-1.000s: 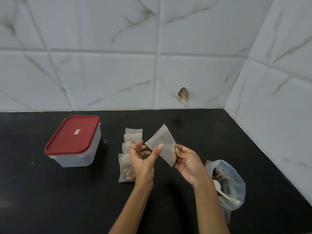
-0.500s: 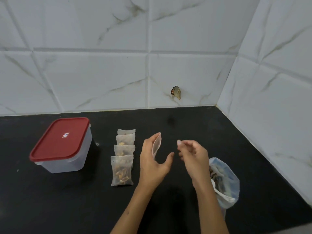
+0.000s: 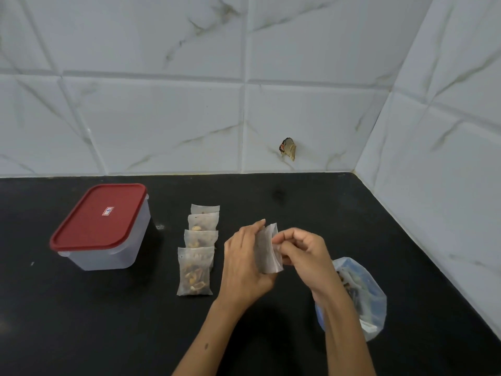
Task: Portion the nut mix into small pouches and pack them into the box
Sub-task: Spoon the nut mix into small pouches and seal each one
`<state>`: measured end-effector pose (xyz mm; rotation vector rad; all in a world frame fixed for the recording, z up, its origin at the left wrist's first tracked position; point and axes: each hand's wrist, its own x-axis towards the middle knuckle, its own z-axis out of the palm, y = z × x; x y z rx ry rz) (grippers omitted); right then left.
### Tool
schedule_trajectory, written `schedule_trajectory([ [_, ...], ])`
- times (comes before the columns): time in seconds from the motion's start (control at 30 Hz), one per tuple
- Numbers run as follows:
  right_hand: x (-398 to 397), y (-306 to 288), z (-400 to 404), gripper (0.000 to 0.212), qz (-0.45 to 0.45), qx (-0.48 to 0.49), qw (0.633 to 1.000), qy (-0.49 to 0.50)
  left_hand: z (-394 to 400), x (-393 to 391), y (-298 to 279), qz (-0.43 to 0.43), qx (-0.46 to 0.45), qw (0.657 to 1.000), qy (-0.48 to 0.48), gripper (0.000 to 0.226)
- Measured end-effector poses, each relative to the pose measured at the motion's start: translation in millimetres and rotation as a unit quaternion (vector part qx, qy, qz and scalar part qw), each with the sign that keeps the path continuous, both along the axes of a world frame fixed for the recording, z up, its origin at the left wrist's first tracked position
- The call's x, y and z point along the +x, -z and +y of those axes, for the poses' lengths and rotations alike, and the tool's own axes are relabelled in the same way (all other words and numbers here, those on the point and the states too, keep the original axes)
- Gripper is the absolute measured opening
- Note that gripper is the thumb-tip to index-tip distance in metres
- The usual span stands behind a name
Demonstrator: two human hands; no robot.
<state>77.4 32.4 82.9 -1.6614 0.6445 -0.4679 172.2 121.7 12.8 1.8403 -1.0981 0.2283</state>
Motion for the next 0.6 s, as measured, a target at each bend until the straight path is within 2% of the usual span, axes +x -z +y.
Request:
schedule_trajectory([
  [0.23,-3,4,-8,0.023,0.021,-0.056,0.998,-0.032,-2,3,-2,0.029,-0.025,0.999,0.001,0.072],
  [0.37,-6,6,-13,0.027,0.055,-0.128,0.989,-0.057,-2,3,-1,0.003,0.007,1.0,0.003,0.07],
  [0.6,-3,5,-13,0.027,0.067,-0.136,0.984,-0.092,-5,4,0,-0.02,0.026,0.999,-0.003,0.066],
])
